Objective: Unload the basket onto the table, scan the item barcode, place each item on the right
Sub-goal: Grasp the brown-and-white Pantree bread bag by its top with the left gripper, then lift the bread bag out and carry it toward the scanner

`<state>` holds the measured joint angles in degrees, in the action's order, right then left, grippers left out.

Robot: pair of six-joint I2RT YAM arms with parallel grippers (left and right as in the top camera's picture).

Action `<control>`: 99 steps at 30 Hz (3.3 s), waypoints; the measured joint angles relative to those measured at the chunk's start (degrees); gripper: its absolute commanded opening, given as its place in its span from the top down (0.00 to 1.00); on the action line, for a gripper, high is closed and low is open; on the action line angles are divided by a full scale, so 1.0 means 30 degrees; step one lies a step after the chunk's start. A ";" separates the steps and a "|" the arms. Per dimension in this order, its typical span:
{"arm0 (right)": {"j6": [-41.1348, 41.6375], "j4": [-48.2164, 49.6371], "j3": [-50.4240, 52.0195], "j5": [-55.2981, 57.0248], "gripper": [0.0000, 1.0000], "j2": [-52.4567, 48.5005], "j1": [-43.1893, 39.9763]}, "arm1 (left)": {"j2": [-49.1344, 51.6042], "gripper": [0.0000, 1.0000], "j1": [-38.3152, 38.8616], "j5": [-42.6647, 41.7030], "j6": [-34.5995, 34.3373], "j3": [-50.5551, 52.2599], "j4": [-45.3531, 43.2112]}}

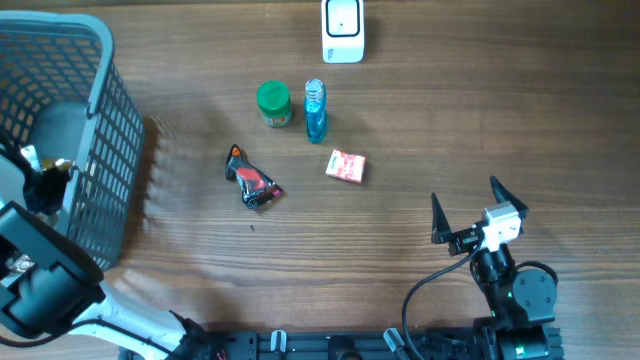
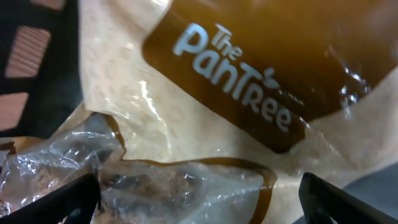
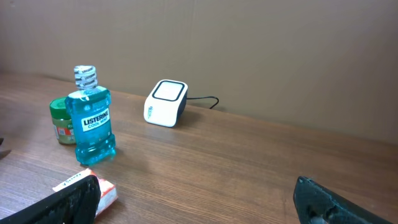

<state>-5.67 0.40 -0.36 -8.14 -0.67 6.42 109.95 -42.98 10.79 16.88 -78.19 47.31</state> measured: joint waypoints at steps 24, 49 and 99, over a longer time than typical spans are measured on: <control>0.0000 0.0000 0.0000 0.0000 0.00 0.0000 0.0000 | -0.0197 0.00 -0.0226 -0.0882 -0.0058 -0.0226 -0.0933; 0.0000 0.0000 0.0000 0.0000 0.00 0.0000 0.0000 | 0.1996 0.85 0.0816 0.0182 0.4437 -0.1341 -0.3854; 0.0000 0.0000 0.0000 0.0000 0.00 0.0000 0.0000 | -0.6980 0.96 1.5730 -1.4600 -0.8153 -0.2849 0.5231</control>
<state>-5.67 0.40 -0.36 -8.14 -0.67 6.42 89.01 4.21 -33.01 -7.57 -86.74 63.00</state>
